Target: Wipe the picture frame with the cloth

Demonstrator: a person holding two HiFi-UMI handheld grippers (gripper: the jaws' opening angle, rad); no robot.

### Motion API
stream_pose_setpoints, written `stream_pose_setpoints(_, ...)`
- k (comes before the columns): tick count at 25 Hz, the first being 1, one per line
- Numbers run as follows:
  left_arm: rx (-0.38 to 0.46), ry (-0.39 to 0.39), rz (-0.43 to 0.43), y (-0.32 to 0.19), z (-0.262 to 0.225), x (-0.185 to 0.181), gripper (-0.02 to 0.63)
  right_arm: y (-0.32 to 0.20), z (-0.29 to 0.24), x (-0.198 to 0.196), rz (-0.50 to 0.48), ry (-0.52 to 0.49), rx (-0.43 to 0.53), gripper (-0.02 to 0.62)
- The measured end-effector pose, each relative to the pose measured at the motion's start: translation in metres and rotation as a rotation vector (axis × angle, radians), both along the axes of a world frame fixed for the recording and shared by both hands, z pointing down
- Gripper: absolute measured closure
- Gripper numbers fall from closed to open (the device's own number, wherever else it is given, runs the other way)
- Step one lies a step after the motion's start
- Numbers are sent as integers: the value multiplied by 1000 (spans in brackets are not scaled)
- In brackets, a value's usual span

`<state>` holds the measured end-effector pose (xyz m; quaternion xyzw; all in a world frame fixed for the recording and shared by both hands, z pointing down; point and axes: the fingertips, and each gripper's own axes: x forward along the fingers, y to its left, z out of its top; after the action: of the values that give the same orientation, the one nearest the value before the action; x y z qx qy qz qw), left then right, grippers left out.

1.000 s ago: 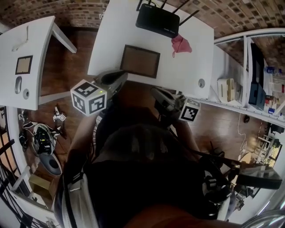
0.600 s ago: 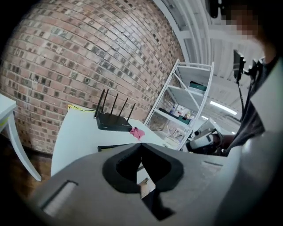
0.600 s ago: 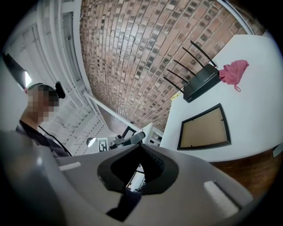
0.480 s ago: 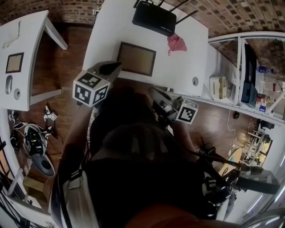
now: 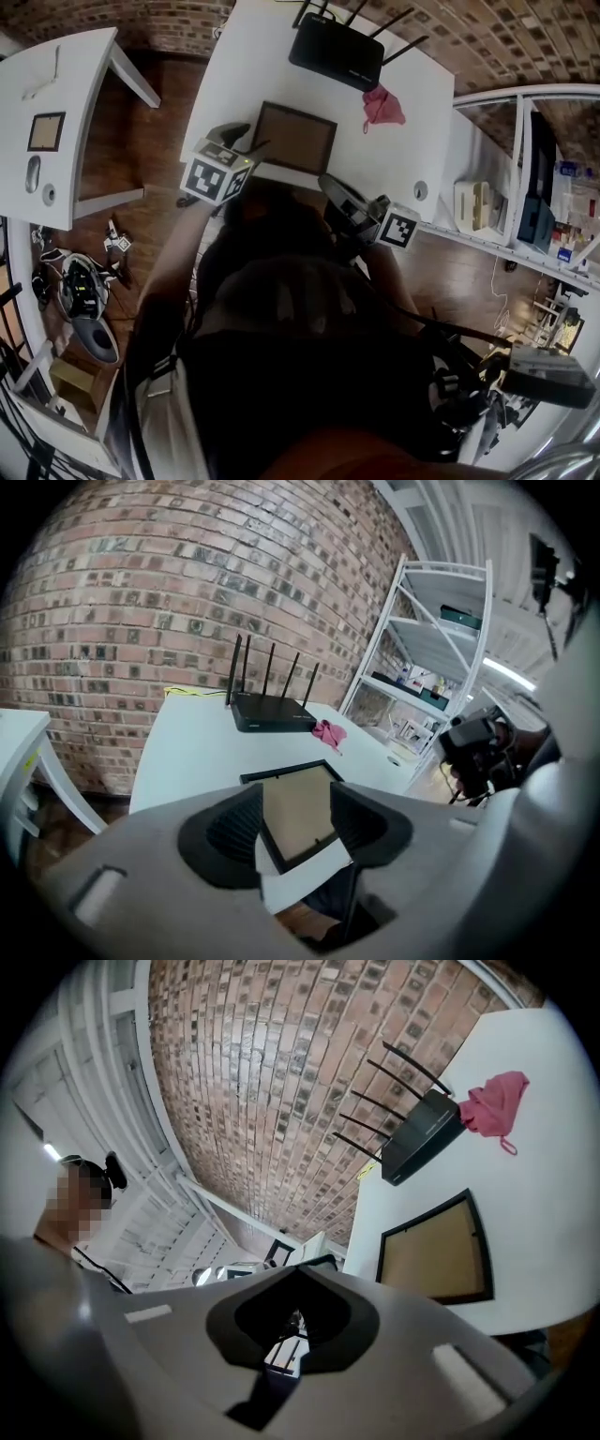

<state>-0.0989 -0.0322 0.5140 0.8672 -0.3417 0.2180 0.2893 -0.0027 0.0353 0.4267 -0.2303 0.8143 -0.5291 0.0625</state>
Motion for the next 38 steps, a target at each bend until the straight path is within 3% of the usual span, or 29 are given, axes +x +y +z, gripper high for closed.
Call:
stream_pose_setpoints(5, -90, -88, -5, -22, 43, 4, 388, -13, 7, -1, -45, -2, -23, 600)
stream_pose_setpoints(12, -134, -166, 7, -40, 98, 13, 390, -26, 23, 25, 27, -18, -77, 600)
stream_pose_setpoints(16, -147, -228, 46, -42, 110, 17, 391, -29, 32, 37, 46, 34, -75, 600)
stream_pose_setpoints(21, -186, -214, 8, -42, 125, 16, 405, -30, 39, 54, 75, 35, -86, 600)
stream_pose_setpoints(25, -168, -199, -60, -46, 110, 5, 459, -28, 44, 61, 87, 45, -93, 600)
stream_pose_setpoints(30, -161, -206, -67, -45, 111, 3, 462, -26, 46, 62, 77, 55, -91, 600)
stream_pose_setpoints(38, -234, -86, -162, -46, 110, -3, 517, -21, 50, 59, 50, 63, -91, 600)
